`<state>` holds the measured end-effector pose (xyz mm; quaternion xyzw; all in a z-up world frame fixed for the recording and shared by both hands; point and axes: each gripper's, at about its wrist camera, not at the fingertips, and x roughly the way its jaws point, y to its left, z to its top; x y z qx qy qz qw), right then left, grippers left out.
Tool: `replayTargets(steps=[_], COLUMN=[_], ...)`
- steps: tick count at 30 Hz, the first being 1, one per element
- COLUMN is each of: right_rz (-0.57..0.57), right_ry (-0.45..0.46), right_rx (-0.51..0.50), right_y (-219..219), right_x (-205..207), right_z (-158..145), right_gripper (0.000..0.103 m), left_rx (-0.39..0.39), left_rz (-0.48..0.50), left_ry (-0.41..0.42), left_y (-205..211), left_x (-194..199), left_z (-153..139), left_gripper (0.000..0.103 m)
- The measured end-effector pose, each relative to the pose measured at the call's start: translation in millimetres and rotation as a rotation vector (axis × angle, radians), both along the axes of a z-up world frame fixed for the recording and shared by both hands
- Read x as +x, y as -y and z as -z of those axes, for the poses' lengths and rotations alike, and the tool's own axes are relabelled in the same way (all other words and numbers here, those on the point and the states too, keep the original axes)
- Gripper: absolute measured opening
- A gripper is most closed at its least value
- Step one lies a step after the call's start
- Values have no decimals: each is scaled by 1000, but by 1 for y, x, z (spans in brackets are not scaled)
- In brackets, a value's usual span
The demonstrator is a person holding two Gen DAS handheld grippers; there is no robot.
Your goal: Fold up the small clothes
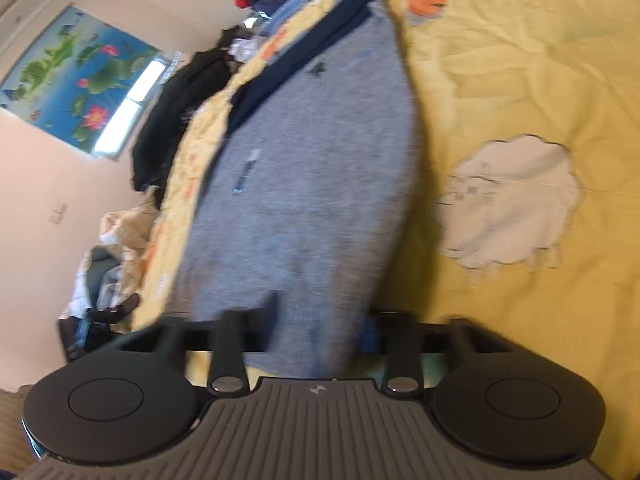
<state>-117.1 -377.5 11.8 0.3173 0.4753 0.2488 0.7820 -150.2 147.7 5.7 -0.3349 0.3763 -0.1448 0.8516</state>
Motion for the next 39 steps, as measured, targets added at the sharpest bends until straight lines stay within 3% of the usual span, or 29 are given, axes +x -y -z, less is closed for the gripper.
replayTargets(steps=[1, 3, 7, 14, 16, 21, 25, 28, 33, 39], right_rz=[4, 5, 5, 3, 8, 27, 56, 66, 90, 130], right_ry=[-4, 2, 4, 3, 2, 27, 49, 102, 212, 289], right_rx=[8, 26, 51, 79, 91, 110, 144, 204, 248, 228], right_y=[3, 5, 11, 12, 13, 11, 9, 12, 20, 27], right_x=[-1, -4, -6, -4, -5, -5, 4, 19, 66, 162], right_z=[3, 7, 11, 13, 15, 12, 0, -20, -58, -83], right_gripper=[12, 12, 10, 10, 11, 13, 13, 13, 13, 13], left_rx=[8, -23, -74, -58, -48, -13, -37, -59, -44, -25], left_rz=[2, 23, 18, 18, 24, 76, 72, 70, 95, 102], left_ry=[-10, -59, -83, -108, -115, -103, -85, -21, 117, 203], left_y=[0, -2, -11, -34, -38, -32, -34, -34, -20, 0], left_x=[1, 5, 6, 3, 2, 6, 25, 49, 108, 215], left_z=[1, 10, 16, 7, 3, -10, -24, -44, -86, -110], left_gripper=[52, 32, 25, 20, 6, 5, 5, 5, 5, 5])
